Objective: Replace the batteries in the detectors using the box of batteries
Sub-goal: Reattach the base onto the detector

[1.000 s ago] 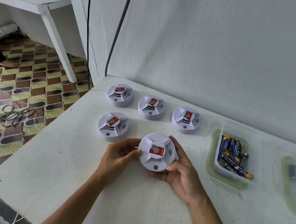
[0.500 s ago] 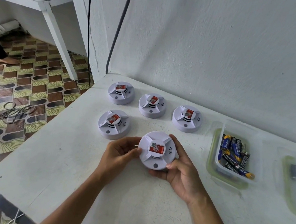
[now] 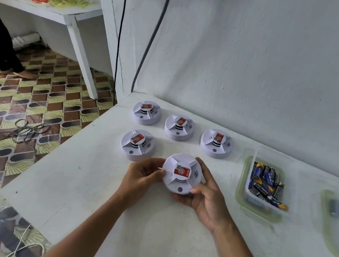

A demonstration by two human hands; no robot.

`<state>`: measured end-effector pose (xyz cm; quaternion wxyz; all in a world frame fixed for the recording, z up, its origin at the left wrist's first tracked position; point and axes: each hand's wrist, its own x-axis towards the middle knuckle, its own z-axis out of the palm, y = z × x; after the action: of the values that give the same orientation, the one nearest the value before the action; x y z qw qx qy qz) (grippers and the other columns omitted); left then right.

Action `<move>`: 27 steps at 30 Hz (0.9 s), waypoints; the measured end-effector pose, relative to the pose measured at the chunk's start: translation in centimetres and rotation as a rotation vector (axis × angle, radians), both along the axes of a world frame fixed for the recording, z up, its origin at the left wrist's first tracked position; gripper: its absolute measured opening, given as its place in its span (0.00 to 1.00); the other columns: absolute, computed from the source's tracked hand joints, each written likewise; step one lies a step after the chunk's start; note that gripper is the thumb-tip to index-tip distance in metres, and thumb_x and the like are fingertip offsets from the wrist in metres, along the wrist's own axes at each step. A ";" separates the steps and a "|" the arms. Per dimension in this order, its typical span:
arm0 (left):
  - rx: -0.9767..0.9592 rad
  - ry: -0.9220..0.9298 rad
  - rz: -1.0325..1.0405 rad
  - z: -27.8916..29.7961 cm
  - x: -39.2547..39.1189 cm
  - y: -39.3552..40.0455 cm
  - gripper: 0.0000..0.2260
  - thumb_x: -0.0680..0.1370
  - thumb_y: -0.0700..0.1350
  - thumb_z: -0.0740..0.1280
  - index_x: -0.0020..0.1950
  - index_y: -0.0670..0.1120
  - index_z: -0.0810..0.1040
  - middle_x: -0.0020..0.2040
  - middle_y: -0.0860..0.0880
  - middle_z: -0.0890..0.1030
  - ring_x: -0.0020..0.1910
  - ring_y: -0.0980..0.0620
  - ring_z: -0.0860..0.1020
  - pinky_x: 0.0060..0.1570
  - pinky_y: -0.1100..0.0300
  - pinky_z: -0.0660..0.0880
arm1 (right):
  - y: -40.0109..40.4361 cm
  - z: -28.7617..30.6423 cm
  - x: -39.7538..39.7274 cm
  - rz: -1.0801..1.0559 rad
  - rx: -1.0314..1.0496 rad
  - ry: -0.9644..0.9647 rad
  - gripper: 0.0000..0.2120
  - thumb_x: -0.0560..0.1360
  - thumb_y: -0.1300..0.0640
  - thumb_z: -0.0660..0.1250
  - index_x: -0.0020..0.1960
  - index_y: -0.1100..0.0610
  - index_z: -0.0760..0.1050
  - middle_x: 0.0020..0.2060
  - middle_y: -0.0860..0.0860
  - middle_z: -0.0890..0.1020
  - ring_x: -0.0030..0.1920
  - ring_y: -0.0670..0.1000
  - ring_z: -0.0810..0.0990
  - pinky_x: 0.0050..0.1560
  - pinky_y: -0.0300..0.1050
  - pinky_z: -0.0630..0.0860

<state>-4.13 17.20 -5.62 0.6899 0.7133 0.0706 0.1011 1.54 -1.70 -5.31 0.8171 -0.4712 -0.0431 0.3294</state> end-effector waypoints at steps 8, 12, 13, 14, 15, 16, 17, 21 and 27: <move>-0.034 0.037 0.035 0.5 0.0 -0.5 0.14 0.72 0.42 0.69 0.56 0.40 0.81 0.51 0.45 0.85 0.49 0.50 0.83 0.52 0.56 0.80 | 1.2 -0.6 -1.9 -0.243 -0.242 -0.256 0.33 0.66 0.65 0.60 0.70 0.48 0.69 0.62 0.51 0.78 0.57 0.54 0.80 0.42 0.51 0.81; -0.051 0.046 0.011 0.5 0.1 0.0 0.14 0.73 0.42 0.69 0.58 0.40 0.81 0.53 0.43 0.85 0.52 0.44 0.83 0.55 0.51 0.79 | 1.7 -0.9 -2.9 -0.352 -0.448 -0.377 0.35 0.67 0.61 0.60 0.73 0.45 0.64 0.69 0.47 0.73 0.66 0.50 0.75 0.56 0.58 0.79; -0.056 0.051 0.003 0.4 0.0 0.1 0.14 0.73 0.42 0.69 0.58 0.40 0.81 0.53 0.43 0.85 0.53 0.42 0.82 0.56 0.50 0.79 | 1.8 -0.9 -3.2 -0.361 -0.496 -0.415 0.35 0.67 0.59 0.60 0.73 0.43 0.63 0.70 0.46 0.72 0.68 0.49 0.73 0.60 0.58 0.77; -0.061 0.060 -0.009 0.4 0.0 0.2 0.14 0.73 0.42 0.69 0.58 0.40 0.81 0.53 0.43 0.84 0.53 0.41 0.82 0.56 0.50 0.79 | 1.9 -0.9 -3.4 -0.371 -0.528 -0.448 0.35 0.67 0.57 0.61 0.73 0.41 0.62 0.70 0.46 0.71 0.69 0.47 0.71 0.63 0.59 0.75; -0.065 0.068 -0.027 0.3 0.0 0.4 0.14 0.73 0.43 0.69 0.58 0.40 0.81 0.53 0.42 0.84 0.53 0.41 0.82 0.55 0.50 0.79 | 2.0 -0.7 -3.7 -0.385 -0.552 -0.468 0.34 0.67 0.57 0.61 0.72 0.40 0.62 0.70 0.45 0.71 0.69 0.46 0.71 0.64 0.59 0.74; -0.074 0.073 -0.040 0.3 -0.1 0.5 0.14 0.73 0.43 0.69 0.57 0.40 0.81 0.53 0.42 0.84 0.52 0.41 0.82 0.54 0.50 0.79 | 2.1 -0.6 -4.0 -0.403 -0.576 -0.485 0.34 0.68 0.57 0.60 0.72 0.38 0.61 0.70 0.45 0.71 0.69 0.46 0.70 0.64 0.59 0.74; -0.091 0.075 -0.046 0.4 0.0 0.6 0.14 0.73 0.42 0.70 0.57 0.40 0.81 0.52 0.42 0.84 0.51 0.42 0.83 0.53 0.51 0.79 | 2.3 -0.4 -4.2 -0.423 -0.600 -0.501 0.34 0.68 0.58 0.60 0.71 0.38 0.60 0.70 0.45 0.71 0.69 0.46 0.70 0.63 0.59 0.74; -0.186 0.109 -0.083 0.3 0.8 1.4 0.17 0.70 0.43 0.72 0.56 0.39 0.81 0.53 0.39 0.83 0.52 0.39 0.81 0.55 0.43 0.79 | 3.5 0.0 -4.8 -0.499 -0.683 -0.518 0.34 0.68 0.59 0.60 0.73 0.44 0.59 0.69 0.49 0.73 0.64 0.43 0.74 0.61 0.53 0.77; -0.287 0.167 -0.157 1.0 1.3 2.3 0.14 0.69 0.37 0.70 0.54 0.39 0.81 0.51 0.39 0.84 0.50 0.40 0.83 0.50 0.45 0.81 | 5.6 -0.3 -5.4 -0.590 -0.747 -0.565 0.36 0.68 0.57 0.64 0.75 0.55 0.59 0.70 0.49 0.70 0.70 0.48 0.70 0.68 0.39 0.69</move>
<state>-2.83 19.50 -4.65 0.7823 0.6166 0.0856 -0.0236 -3.85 3.87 -5.59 0.6087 -0.7911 -0.0071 -0.0601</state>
